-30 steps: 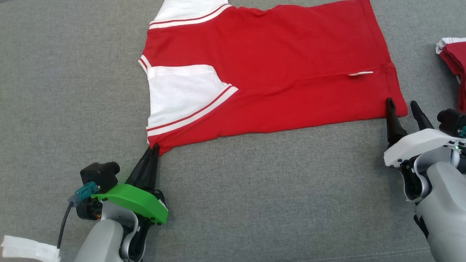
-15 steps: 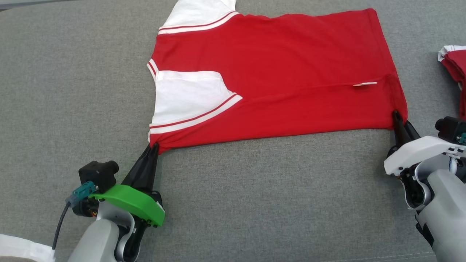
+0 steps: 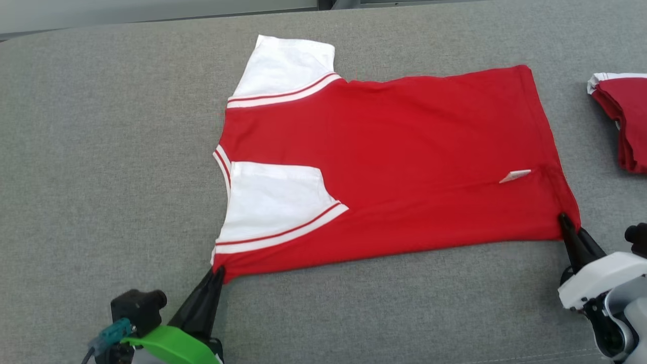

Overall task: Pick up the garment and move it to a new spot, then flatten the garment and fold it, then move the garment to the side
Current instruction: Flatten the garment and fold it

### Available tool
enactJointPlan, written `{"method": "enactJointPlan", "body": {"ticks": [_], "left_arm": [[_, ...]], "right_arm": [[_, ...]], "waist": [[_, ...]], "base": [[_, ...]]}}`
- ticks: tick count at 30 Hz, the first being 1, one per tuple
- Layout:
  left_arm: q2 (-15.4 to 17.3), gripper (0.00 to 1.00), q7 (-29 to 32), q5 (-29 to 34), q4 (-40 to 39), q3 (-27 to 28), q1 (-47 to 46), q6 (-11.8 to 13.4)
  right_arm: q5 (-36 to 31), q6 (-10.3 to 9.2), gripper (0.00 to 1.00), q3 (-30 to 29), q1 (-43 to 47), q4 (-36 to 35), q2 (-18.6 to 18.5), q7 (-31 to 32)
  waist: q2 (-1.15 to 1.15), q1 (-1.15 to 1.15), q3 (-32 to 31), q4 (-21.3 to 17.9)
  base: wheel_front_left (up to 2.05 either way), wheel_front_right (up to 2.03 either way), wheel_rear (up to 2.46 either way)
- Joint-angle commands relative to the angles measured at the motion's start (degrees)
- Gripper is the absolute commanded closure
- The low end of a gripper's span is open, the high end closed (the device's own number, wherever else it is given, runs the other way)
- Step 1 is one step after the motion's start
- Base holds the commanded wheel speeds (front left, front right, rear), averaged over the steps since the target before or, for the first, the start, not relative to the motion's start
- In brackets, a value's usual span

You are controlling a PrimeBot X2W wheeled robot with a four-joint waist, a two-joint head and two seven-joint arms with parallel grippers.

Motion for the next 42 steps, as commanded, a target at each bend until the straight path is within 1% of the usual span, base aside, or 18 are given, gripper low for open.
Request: {"method": "enactJointPlan", "body": {"ticks": [1,6,12,13,14,15,16,17,20,23,27,30,31,34,37,42], "left_arm": [[0.99,1.0,0.43,-0.5,-1.45,0.6,1.51,0.98],[2.39,1.0,3.27,-1.36,-7.1,0.7,5.69,2.69],[2.9,1.0,6.3,-2.38,-9.41,-0.08,7.12,3.63],[2.85,1.0,6.79,-2.51,-9.46,-0.27,7.19,3.81],[2.75,0.97,7.21,-2.64,-9.53,-0.43,7.18,3.92],[2.59,0.74,7.74,-2.89,-9.61,-0.62,7.13,4.0],[2.5,0.59,8.3,-2.97,-9.56,-0.73,7.2,4.22],[2.59,0.0,8.52,-2.73,-9.63,-0.81,7.24,4.3],[2.65,0.0,8.79,-2.69,-9.99,-0.63,7.44,5.01],[3.04,0.0,8.14,-2.78,-11.18,0.61,7.37,5.96],[4.61,0.0,7.13,-2.1,-11.86,3.21,3.25,6.26],[5.12,0.0,7.8,-3.67,-10.62,5.09,-2.04,5.1],[5.8,0.0,8.44,-3.76,-9.65,5.34,-4.44,4.44],[6.99,0.0,10.91,-4.45,-5.7,5.97,-13.89,2.39],[7.14,0.0,14.02,-5.52,-0.6,5.87,-24.08,0.47],[7.63,0.0,20.01,-6.65,9.1,3.52,-40.56,-2.37]], "right_arm": [[0.45,-0.11,1.0,-0.18,1.36,-0.95,-1.1,-0.1],[0.34,-0.12,1.0,-1.97,6.39,-5.31,-3.05,-0.1],[-0.2,-0.11,1.0,-4.38,9.48,-8.05,-2.63,-0.1],[-0.4,-0.11,0.69,-4.66,9.77,-8.29,-2.44,-0.1],[-0.93,-0.11,0.0,-5.09,9.91,-8.53,-2.3,-0.1],[-1.25,-0.11,0.0,-5.43,9.94,-8.86,-2.08,-0.1],[-1.57,-0.11,0.0,-5.62,9.93,-9.31,-1.8,-0.1],[-1.86,-0.1,0.0,-5.93,10.01,-9.82,-1.43,-0.1],[-2.12,-0.1,0.0,-6.94,10.9,-11.78,-1.22,-0.1],[-4.36,-0.09,0.0,-8.99,11.67,-15.08,-1.08,-0.1],[-7.48,-0.08,0.0,-10.92,12.49,-19.0,0.43,-0.1],[-8.01,-0.09,0.0,-11.0,11.79,-20.86,1.97,-0.1],[-8.29,-0.08,0.0,-10.73,11.27,-21.2,2.34,-0.1],[-9.13,-0.08,0.0,-9.78,9.41,-21.69,3.29,-0.1],[-9.97,-0.09,0.0,-8.66,7.8,-21.8,3.89,-0.1],[-9.89,-0.08,0.0,-6.6,3.86,-22.03,5.34,-0.1]], "waist": [[0.0,0.0,0.36,-0.06],[0.0,0.0,1.33,0.01],[0.0,0.0,1.53,-0.03],[0.0,0.0,1.47,-0.12],[0.0,0.0,1.38,-0.2],[0.0,0.0,1.26,-0.29],[0.0,0.0,1.05,-0.39],[0.0,0.0,0.8,-0.5],[0.0,0.0,-0.16,-0.75],[0.0,0.0,-1.11,-1.2],[0.0,0.0,-1.54,-1.66],[0.0,0.0,-1.24,-2.08],[0.0,0.0,-0.95,-2.32],[0.0,0.0,0.55,-3.08],[0.0,0.0,2.69,-3.99],[0.0,0.0,6.96,-6.85]], "base": [[0.0,0.0,0.0],[0.0,0.0,0.0],[0.0,0.0,0.0],[0.0,0.0,0.0],[0.0,0.0,0.0],[0.0,0.0,0.0],[0.0,0.0,0.0],[0.0,0.0,0.0],[0.0,0.0,0.0],[0.0,0.0,0.0],[0.0,0.0,0.0],[0.0,0.0,0.0],[0.0,0.0,0.0],[0.0,0.0,0.0],[0.0,0.0,0.0],[0.0,0.0,0.0]]}}
